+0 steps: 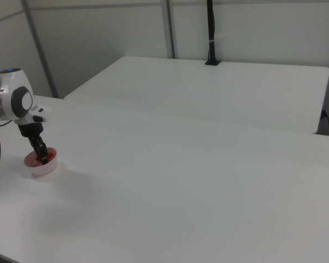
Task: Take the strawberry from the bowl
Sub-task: 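Close the gripper on the red strawberry inside the bowl, then lift the strawberry out of the bowl and carry it aside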
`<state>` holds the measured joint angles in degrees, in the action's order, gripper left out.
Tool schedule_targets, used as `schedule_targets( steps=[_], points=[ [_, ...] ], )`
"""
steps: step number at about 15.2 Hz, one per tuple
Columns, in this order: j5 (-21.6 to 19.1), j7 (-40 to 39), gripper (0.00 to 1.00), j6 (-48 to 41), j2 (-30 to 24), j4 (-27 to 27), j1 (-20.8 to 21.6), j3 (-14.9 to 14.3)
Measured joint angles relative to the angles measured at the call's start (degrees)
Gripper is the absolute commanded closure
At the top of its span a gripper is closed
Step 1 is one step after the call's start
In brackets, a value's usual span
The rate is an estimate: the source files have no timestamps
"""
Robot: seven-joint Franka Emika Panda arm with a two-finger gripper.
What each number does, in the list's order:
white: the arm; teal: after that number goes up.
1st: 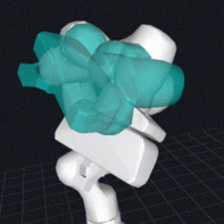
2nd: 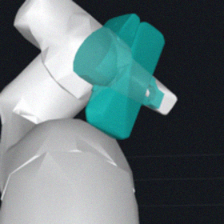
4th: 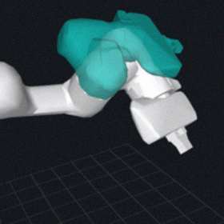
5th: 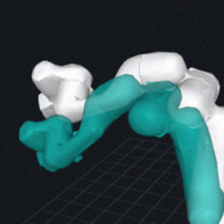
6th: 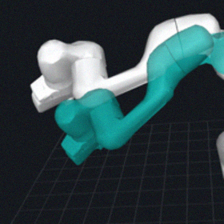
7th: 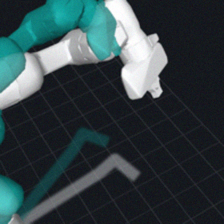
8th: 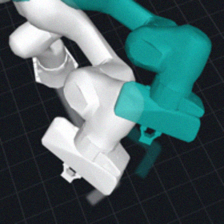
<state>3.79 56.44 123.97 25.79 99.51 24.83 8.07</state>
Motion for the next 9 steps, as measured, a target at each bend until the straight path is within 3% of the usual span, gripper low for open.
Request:
schedule_targets(
  steps=[4,7,9],
  points=[
    [0.0,-3.54,0.58,-3.96,-3.7,-0.29,-0.02,0.0],
    [0.01,-11.25,0.58,-9.06,-6.37,-1.23,-1.19,-0.29],
    [0.06,-18.6,0.58,-10.87,-7.06,-2.17,-4.17,-0.63]
  ],
)
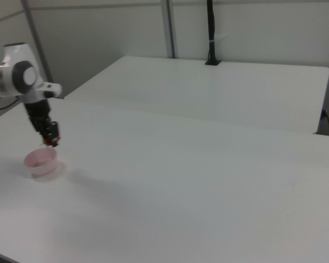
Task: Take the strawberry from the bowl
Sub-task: 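Lift the strawberry out of the bowl and carry it aside, then lower the strawberry onto the table and open the gripper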
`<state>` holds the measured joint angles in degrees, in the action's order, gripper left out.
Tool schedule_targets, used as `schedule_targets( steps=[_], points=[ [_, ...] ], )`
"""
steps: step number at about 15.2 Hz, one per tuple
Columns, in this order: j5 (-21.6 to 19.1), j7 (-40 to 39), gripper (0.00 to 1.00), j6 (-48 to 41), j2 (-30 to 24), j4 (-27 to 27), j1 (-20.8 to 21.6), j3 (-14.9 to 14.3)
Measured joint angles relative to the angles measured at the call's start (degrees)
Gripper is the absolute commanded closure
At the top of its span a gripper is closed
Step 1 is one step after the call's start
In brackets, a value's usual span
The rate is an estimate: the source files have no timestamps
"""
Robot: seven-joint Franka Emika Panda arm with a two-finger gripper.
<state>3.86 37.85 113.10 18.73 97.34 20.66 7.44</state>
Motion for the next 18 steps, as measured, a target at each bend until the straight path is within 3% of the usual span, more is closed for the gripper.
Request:
schedule_targets(
  steps=[4,8,10,14,16,17,18],
  points=[
    [0.04,-20.14,0.58,-0.07,0.87,-0.31,-10.19,-0.48],
    [0.94,-33.62,0.57,0.86,3.49,-0.38,-17.78,-0.66],
    [2.49,-35.05,0.56,2.43,4.55,-0.4,-19.68,-0.66],
    [5.38,-35.15,0.35,4.48,6.76,-0.42,-21.05,-0.65],
    [5.52,-35.15,0.31,4.57,7.26,-0.43,-21.27,-0.65],
    [5.52,-35.15,0.19,4.57,7.33,-0.44,-21.29,-0.65],
    [5.52,-35.15,0.17,4.57,7.33,-0.47,-21.29,-0.65]
  ],
)
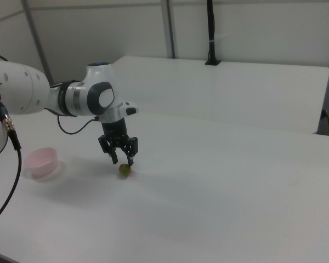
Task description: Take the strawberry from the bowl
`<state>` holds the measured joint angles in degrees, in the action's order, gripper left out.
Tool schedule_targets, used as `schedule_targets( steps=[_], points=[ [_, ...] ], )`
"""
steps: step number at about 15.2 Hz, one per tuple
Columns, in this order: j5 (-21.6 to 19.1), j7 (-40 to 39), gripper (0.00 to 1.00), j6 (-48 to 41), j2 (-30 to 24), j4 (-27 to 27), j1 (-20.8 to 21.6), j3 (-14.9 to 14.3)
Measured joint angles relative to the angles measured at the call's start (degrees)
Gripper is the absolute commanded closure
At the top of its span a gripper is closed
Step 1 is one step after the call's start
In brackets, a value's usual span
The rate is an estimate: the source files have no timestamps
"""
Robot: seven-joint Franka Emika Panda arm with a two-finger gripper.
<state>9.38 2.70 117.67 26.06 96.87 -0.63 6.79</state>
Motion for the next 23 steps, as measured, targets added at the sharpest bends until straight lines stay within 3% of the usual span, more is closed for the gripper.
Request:
schedule_targets(
  steps=[2,4,7,11,16,19,23],
  points=[
    [0.0,0.01,0.13,0.0,-0.04,-0.31,0.0,0.0],
    [0.0,0.01,0.0,0.0,-0.55,-0.96,0.0,0.0],
    [0.0,0.02,0.0,-2.01,-3.45,-1.82,-0.06,0.0],
    [-0.01,0.26,0.0,-9.94,-11.69,-2.4,-0.1,-1.71],
    [-0.88,6.43,0.0,-18.2,-21.39,-2.26,-0.07,-3.04],
    [-4.35,6.99,0.0,-21.86,-24.57,-1.93,-0.02,-3.82],
    [-5.08,7.0,0.0,-22.97,-25.79,-1.48,0.09,-4.28]
  ],
)
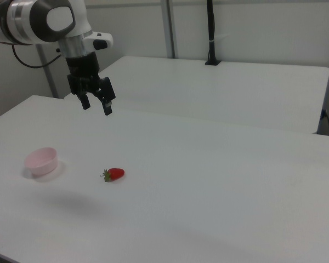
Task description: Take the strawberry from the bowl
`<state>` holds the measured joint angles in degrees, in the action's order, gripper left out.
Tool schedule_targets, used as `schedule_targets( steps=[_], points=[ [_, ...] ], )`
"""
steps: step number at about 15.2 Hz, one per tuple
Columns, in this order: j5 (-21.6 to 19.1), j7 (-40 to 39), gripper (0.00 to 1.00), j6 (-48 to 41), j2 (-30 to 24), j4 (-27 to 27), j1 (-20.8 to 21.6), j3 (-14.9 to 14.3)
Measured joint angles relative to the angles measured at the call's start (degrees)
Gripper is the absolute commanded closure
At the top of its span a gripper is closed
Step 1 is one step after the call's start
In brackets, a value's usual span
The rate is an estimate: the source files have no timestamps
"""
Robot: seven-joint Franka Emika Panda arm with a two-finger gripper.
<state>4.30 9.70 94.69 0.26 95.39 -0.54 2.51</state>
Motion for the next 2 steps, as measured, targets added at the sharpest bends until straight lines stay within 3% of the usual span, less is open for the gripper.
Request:
schedule_targets(
  steps=[2],
  points=[
    [-0.01,0.0,0.0,-0.61,0.0,0.07,0.09,0.0]
  ],
)
